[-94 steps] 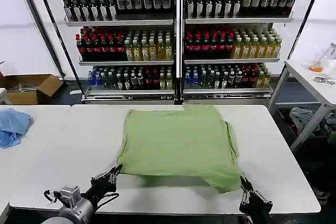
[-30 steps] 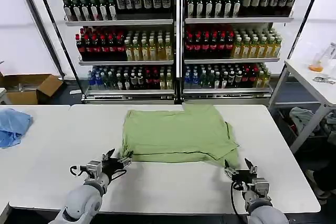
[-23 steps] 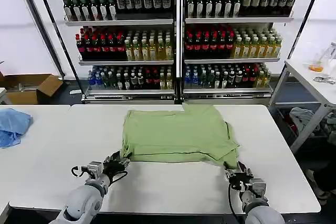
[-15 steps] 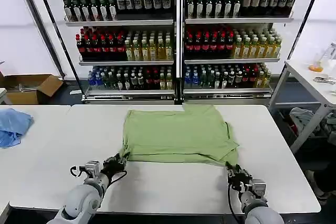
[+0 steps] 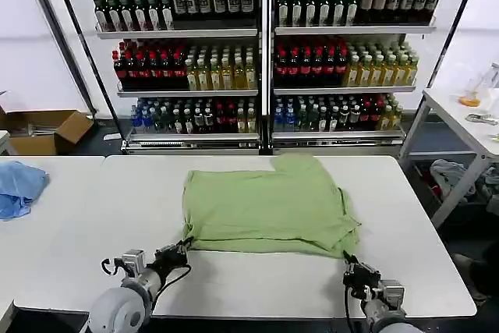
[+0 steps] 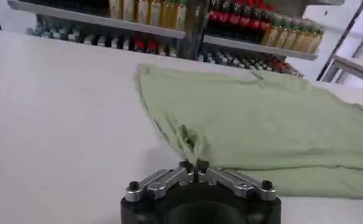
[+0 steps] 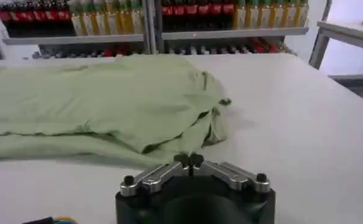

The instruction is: Fold and organize the clothes.

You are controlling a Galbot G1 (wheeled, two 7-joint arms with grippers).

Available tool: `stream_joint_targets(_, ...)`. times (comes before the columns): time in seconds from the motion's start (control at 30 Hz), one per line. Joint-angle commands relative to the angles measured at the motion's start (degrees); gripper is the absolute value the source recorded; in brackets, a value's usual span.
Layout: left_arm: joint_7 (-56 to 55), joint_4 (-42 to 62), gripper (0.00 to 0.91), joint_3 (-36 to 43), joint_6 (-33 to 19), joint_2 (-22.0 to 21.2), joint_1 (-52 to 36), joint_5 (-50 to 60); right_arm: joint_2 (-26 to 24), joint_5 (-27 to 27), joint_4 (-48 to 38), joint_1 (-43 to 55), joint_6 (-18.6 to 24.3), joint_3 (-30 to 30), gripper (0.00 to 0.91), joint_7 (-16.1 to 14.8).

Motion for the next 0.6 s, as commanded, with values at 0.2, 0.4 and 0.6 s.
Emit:
stream_joint_targets(0.2,0.12,-13.84,0.020,-8.09,0.66,2.84,16.88,-0.46,-1.61,-5.85,11.78,-18.56,1.09,6.97,0.000,-0.93)
stream_joint_targets(0.4,0.32,-17.39,0.574,-10.08,2.74,3.98,20.29,-0.18,-0.66,-11.35,16.35,-22.13,-2.61,6.15,0.907,-2.73)
stream_joint_targets(0.6,0.04,-19.75,0.907,-12.63,3.32,5.64,18.74,0.00,-0.43,-10.49,19.27,-19.49,3.90,8.35,0.907,-0.86)
